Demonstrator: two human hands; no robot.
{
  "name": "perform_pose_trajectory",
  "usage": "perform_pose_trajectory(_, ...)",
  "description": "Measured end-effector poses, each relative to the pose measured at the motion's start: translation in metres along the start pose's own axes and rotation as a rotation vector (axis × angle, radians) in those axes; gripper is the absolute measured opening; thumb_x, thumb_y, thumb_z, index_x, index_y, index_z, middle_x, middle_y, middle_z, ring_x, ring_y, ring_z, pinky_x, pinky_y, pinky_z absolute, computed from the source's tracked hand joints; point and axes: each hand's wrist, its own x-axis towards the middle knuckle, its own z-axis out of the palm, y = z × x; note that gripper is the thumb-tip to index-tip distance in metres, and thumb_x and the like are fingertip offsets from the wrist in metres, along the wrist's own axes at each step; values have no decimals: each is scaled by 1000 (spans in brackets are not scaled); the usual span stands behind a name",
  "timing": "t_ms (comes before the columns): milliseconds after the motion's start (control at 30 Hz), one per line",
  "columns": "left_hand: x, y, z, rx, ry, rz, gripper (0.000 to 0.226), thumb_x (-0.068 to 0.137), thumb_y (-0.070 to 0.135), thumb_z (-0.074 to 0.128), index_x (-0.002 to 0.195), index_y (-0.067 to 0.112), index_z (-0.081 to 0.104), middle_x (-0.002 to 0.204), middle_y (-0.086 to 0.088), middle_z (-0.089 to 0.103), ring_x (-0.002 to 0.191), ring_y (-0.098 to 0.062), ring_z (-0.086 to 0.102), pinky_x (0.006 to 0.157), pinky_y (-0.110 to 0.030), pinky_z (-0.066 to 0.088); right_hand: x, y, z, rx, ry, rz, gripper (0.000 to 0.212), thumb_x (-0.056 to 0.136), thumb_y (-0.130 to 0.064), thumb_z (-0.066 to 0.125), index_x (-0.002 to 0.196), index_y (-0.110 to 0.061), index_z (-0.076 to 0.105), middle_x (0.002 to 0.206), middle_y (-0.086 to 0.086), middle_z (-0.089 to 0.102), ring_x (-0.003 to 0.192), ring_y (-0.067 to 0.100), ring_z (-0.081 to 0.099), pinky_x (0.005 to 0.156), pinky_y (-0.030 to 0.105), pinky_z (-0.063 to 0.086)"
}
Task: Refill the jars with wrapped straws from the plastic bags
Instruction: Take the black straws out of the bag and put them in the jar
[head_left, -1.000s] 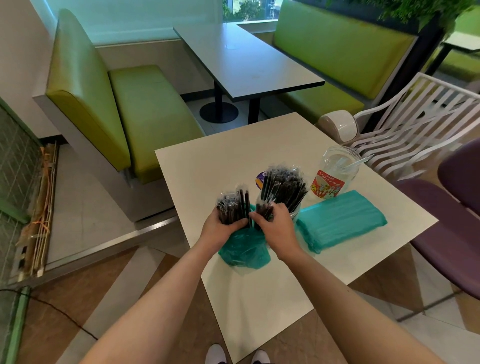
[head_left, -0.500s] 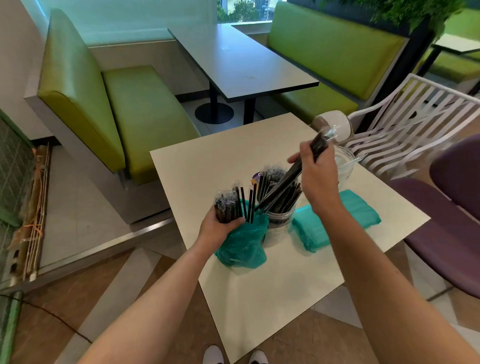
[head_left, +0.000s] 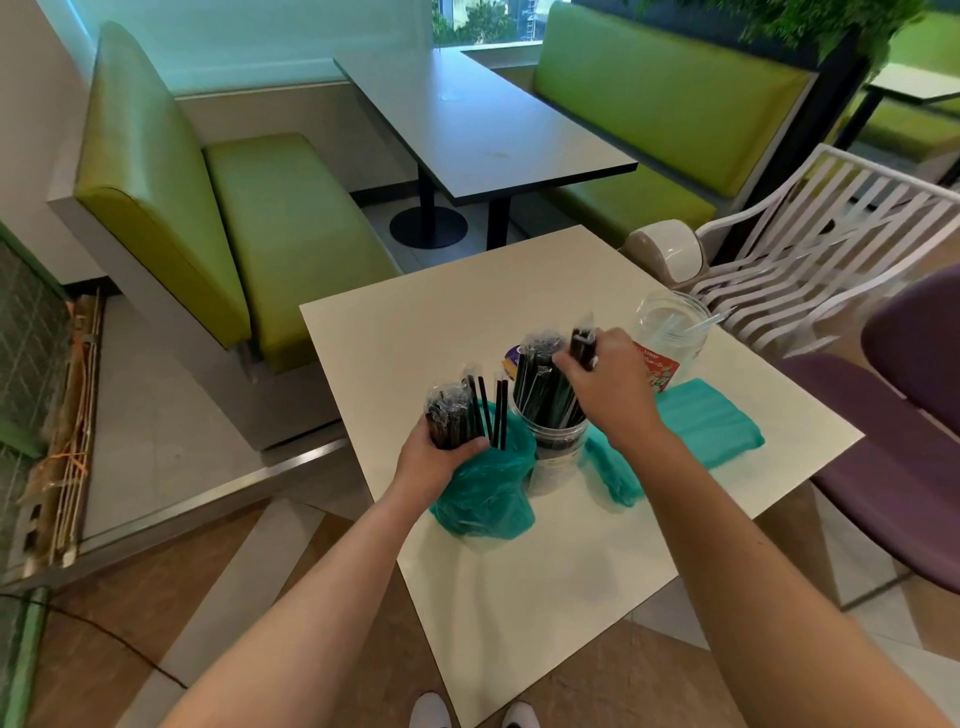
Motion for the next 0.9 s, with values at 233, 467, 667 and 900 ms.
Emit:
perform_pose_trajectory(233, 3, -3, 0, -3, 9, -6, 58, 71, 24, 86, 120, 21, 56, 115, 3, 66, 109, -19, 62, 97, -38, 51, -16, 28, 23, -189, 167, 18, 54, 75, -29, 80, 117, -10, 51, 115, 8, 54, 107, 27, 52, 84, 37, 44)
perform_pose_trajectory(467, 0, 0, 1, -8, 13, -3, 61, 73, 23, 85, 125, 18, 55, 115, 3, 65, 109, -18, 61, 93, -30, 50, -16, 54, 35, -353, 112, -166, 59, 94, -23, 60, 146, -12, 36, 149, 9, 41, 137, 28, 38, 113, 41, 31)
perform_pose_trajectory(667, 2, -3, 1, 14, 16, -6, 64, 71, 26, 86, 126, 18, 55, 120, 1, 66, 112, -20, 61, 99, -40, 50, -26, 57, 42, -448, 159, -150, 52, 101, -32, 41, 150, -16, 32, 155, 6, 32, 143, 31, 26, 118, 50, 18)
perform_pose_trajectory(900, 0, -4, 1, 20, 24, 1, 66, 70, 27, 87, 127, 18, 56, 120, 1, 67, 110, -19, 62, 98, -39, 52, -52, 16, 46, -210, 252, -269, 33, 87, -18, 62, 119, -18, 56, 121, 4, 52, 109, 24, 43, 91, 42, 40)
